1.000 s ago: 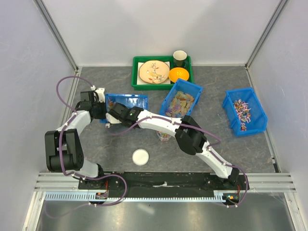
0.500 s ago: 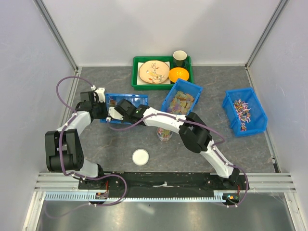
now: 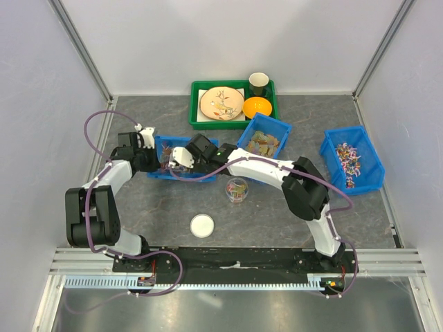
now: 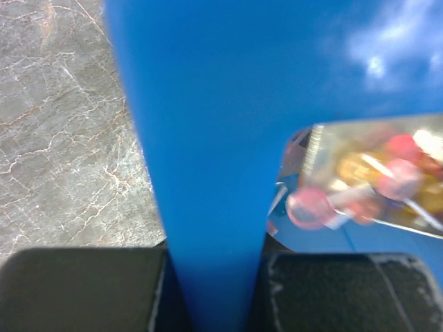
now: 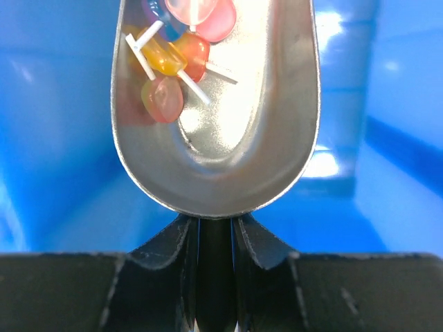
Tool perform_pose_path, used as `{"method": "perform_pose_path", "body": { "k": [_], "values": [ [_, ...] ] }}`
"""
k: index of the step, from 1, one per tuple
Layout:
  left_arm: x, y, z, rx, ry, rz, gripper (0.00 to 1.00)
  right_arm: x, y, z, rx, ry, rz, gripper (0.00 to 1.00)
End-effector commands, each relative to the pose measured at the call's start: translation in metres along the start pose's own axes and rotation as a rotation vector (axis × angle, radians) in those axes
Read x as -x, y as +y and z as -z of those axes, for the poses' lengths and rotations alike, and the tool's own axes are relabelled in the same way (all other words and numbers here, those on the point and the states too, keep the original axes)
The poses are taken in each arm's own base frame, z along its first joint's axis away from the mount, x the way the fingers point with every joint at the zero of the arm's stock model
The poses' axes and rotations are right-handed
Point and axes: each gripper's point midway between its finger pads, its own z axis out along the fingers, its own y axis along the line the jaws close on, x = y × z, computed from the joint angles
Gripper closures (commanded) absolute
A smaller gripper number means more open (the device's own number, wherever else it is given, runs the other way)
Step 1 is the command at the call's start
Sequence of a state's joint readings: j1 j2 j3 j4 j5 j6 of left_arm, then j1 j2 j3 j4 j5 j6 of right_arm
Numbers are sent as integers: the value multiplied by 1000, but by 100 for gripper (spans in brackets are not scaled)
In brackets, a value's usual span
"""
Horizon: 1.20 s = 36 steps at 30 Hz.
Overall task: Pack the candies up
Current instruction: Scoop the fake candies from the storage box, then place the fake candies in the packing bottle.
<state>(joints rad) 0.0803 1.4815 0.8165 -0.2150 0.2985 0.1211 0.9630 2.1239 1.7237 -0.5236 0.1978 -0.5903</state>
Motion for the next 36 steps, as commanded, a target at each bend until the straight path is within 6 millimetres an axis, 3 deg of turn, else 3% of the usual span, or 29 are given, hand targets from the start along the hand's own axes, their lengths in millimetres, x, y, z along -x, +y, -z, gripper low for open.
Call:
{"method": "perform_pose_path", "body": {
  "k": [1,11,18,22,25,32,36],
  "values": [
    [7,-8,4,-47,-29,-24,98,19,-31,44,-40,-122,-45,100],
    [16,-8,16,-37,-31,-66,98,-15,-44,71,-33,-105,-50,100],
    [22,-19,33,-82,-30,-89,98,-30,-55,112,-50,-160,-57,100],
    [19,-21,37,-78,-44,-88,98,-43,-49,123,-29,-165,-50,100],
    [13,-23,35,-86,-54,-90,99,-64,-31,127,6,-135,-50,100],
    [0,-18,26,-74,-16,-71,98,-97,-17,169,-15,-152,-34,100],
    [-2,-15,21,-60,-2,-64,98,-113,-11,183,-30,-157,-37,100]
  ]
}}
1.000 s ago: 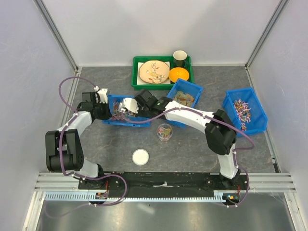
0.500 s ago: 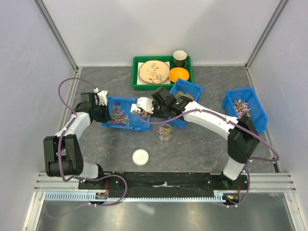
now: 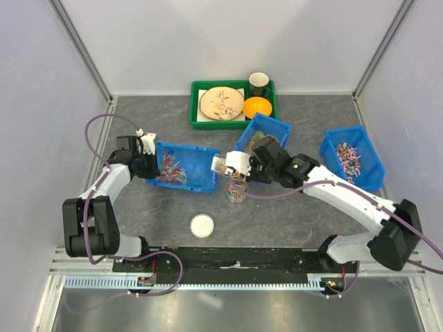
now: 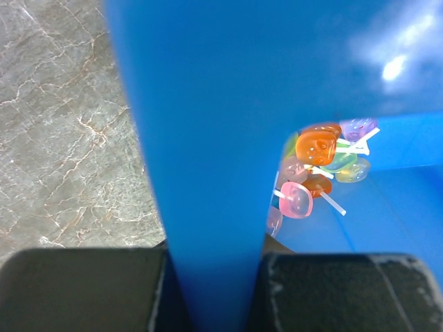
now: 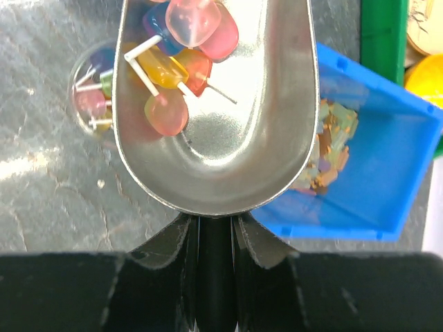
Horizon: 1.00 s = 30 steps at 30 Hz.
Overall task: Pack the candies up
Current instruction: Place the fake candies in the packing bottle.
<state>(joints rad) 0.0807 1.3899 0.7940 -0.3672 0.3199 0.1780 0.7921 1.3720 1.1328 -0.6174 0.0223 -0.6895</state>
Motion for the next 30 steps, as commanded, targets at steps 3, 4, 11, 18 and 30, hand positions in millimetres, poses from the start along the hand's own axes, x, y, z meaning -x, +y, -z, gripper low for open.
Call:
{"method": "perform_pose_path", "body": {
  "k": [3,4,11,18,30],
  "values": [
    [19,5,-4,11,-64,-29,98,-9,-1,30,-55,-58,13,100],
    [17,8,-5,29,-60,-26,99,-16,2,29,-54,-38,14,100],
    [14,15,-10,61,-55,-22,99,-37,4,37,-82,32,16,100],
    [12,19,-12,78,-41,-17,98,-51,4,56,-92,89,42,100],
    [11,18,-13,72,-38,-14,99,-74,2,59,-105,224,66,100]
  ]
}}
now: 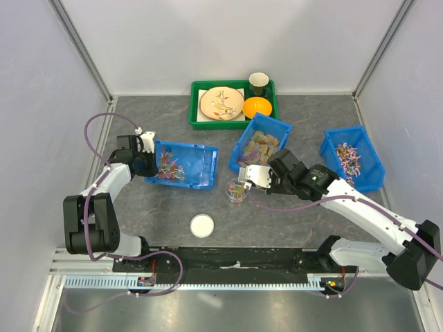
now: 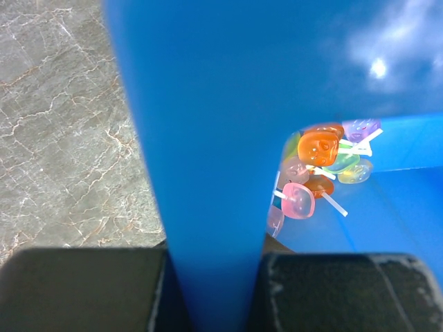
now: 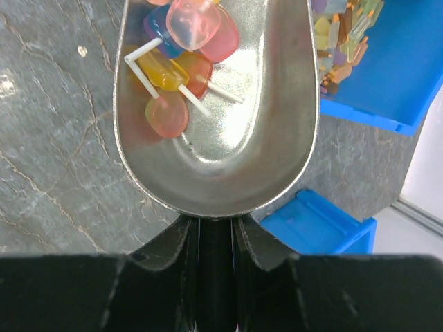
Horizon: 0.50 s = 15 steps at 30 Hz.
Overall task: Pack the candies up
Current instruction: Place the fake candies in the packing bottle.
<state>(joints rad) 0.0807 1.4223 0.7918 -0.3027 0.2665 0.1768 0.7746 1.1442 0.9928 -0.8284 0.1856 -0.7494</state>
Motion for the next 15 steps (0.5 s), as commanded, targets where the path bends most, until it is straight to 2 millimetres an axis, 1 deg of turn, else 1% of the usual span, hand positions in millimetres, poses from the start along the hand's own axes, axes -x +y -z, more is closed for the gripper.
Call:
{"method": "perform_pose_path", "body": {
  "k": [1,9,15],
  "values": [
    [5,4,-5,14,-18,-6,98,1,-16,5,-59,23,5,100],
    [3,5,-6,16,-13,-5,98,-3,-16,-1,-56,85,39,100],
    [3,6,-8,20,-9,-7,98,1,-14,-1,-68,93,70,100]
  ]
}}
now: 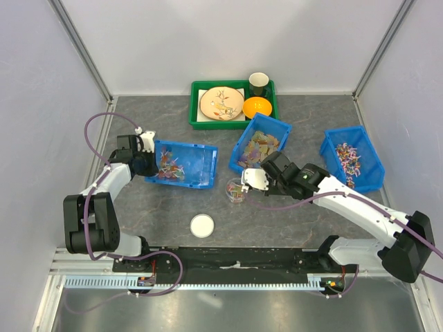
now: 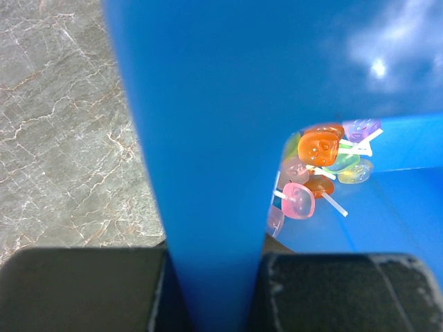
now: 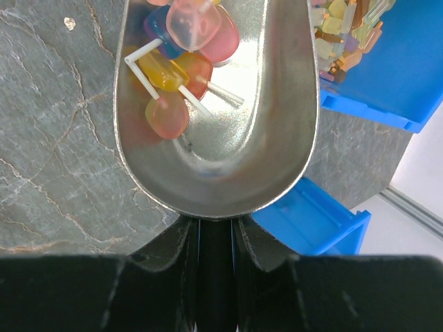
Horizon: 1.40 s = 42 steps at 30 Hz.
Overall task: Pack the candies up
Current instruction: Place the fake candies in the packing bottle.
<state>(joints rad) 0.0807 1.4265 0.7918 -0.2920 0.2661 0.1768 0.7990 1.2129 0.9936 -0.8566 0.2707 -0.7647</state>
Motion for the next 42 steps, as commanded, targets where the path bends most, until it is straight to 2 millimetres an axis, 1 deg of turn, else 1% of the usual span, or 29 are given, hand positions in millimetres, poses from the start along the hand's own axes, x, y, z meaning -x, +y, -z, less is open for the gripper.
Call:
{"method": "perform_pose_path", "body": {
  "k": [1,5,17,32,42],
  "values": [
    [1,6,-6,21,-4,-6,98,11,-18,12,-86,-7,15,100],
    [2,6,-6,22,-5,-5,98,17,-17,14,-110,1,51,100],
    [1,6,-6,22,-6,-6,98,24,-18,14,-161,58,122,100],
    [1,7,-5,26,-4,-6,98,21,-19,13,-179,100,161,100],
    [2,7,-5,27,-6,-7,99,24,-21,15,-186,95,163,100]
  ]
}}
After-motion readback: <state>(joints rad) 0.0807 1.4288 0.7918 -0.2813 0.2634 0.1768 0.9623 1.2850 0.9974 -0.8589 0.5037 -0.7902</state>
